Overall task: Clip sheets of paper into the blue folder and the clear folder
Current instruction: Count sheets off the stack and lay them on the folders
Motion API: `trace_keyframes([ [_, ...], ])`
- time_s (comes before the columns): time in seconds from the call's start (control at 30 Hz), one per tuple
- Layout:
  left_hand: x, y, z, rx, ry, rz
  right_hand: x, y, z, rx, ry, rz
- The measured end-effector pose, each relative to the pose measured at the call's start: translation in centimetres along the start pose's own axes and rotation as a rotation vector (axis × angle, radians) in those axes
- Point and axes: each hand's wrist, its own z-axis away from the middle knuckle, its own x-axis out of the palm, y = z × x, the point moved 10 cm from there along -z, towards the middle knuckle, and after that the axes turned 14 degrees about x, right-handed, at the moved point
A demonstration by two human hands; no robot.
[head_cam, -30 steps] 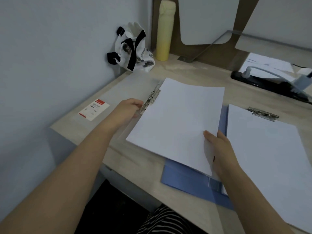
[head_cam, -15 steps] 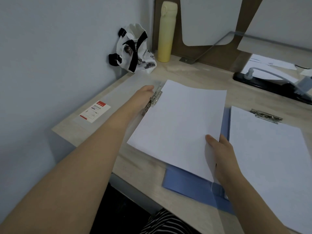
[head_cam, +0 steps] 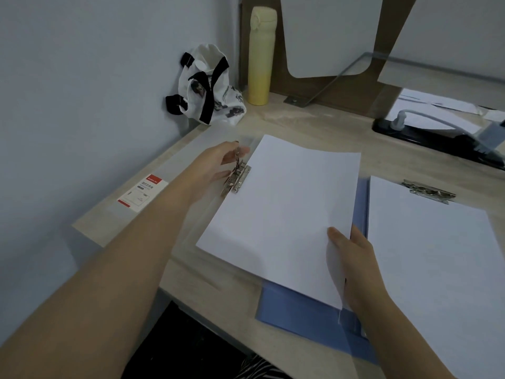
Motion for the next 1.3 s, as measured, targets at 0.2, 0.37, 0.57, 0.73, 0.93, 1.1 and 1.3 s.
trace_keyframes([
  [0.2,-2.0,-1.3,1.4,-0.042,0.023,0.017,0.0,0.0,0.1,-0.003,0.000,0.000],
  [0.37,-2.4,-2.4,2.2,-0.185,0.023,-0.052,0.0,0.0,0.2,-0.007,0.009,0.016],
  [0.57,-2.8,-2.7,3.3,-0.376,-0.073,-0.206,-0.1,0.0,0.3,-0.017,0.025,0.027],
  [0.73,-2.0,-2.2,4.2,-0.408,-0.204,-0.306,0.0,-0.1,0.4,-0.027,0.025,0.031],
  [0.93,-2.2,-3.7,5.1,-0.411,-0.227,-0.276,0.0,-0.1,0.4,-0.034,0.042,0.060],
  [1.1,-2.0,-3.8,5.1,-0.296,-0.161,-0.299,-0.1,-0.2,0.4,-0.041,0.050,0.063],
  [1.3,-2.6,-4.2,4.9,-0.218,-0.098,-0.274,0.0,-0.5,0.5,-0.082,0.047,0.078],
])
